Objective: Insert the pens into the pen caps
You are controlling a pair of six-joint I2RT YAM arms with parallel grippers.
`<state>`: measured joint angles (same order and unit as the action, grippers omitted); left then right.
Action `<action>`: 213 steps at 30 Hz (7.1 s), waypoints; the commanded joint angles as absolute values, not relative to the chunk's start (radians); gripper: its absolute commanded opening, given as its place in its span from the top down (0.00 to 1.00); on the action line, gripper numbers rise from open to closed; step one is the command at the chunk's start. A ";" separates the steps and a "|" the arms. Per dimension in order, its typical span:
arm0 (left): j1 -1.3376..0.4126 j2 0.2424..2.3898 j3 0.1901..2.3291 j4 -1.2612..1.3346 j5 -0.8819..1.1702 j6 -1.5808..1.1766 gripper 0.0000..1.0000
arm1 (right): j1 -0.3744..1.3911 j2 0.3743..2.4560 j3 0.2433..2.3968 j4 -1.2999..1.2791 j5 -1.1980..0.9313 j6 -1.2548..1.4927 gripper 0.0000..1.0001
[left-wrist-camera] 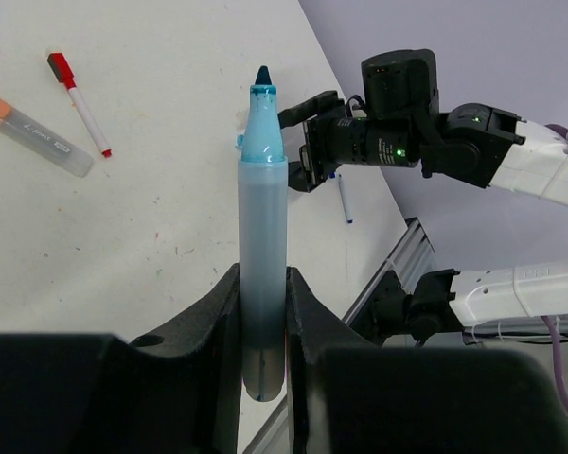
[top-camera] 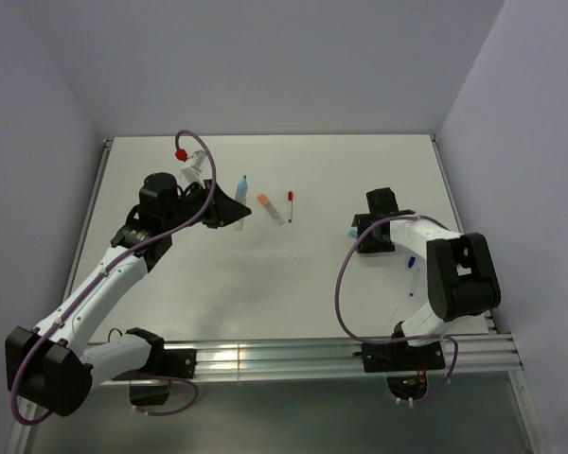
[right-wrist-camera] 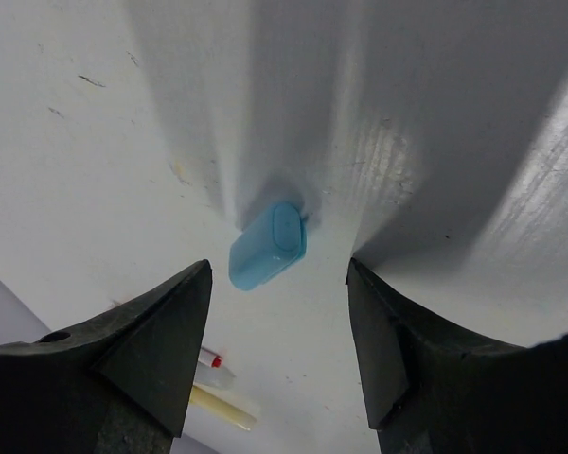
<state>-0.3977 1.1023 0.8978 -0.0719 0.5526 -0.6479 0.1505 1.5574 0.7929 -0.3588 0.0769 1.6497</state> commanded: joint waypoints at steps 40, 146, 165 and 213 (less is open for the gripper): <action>-0.479 1.150 0.782 0.486 0.885 -0.883 1.00 | 0.143 1.399 1.015 -0.017 -0.501 0.765 1.00; -0.569 1.109 0.939 0.825 0.818 -0.861 1.00 | 0.847 1.055 0.985 -0.044 -0.632 0.469 1.00; -0.569 1.080 1.040 0.784 0.830 -0.850 1.00 | 0.934 1.101 0.888 -0.020 -0.586 0.391 1.00; -0.598 0.882 0.854 -0.238 0.339 -0.459 0.43 | 0.417 2.164 1.776 -0.577 0.038 0.472 0.89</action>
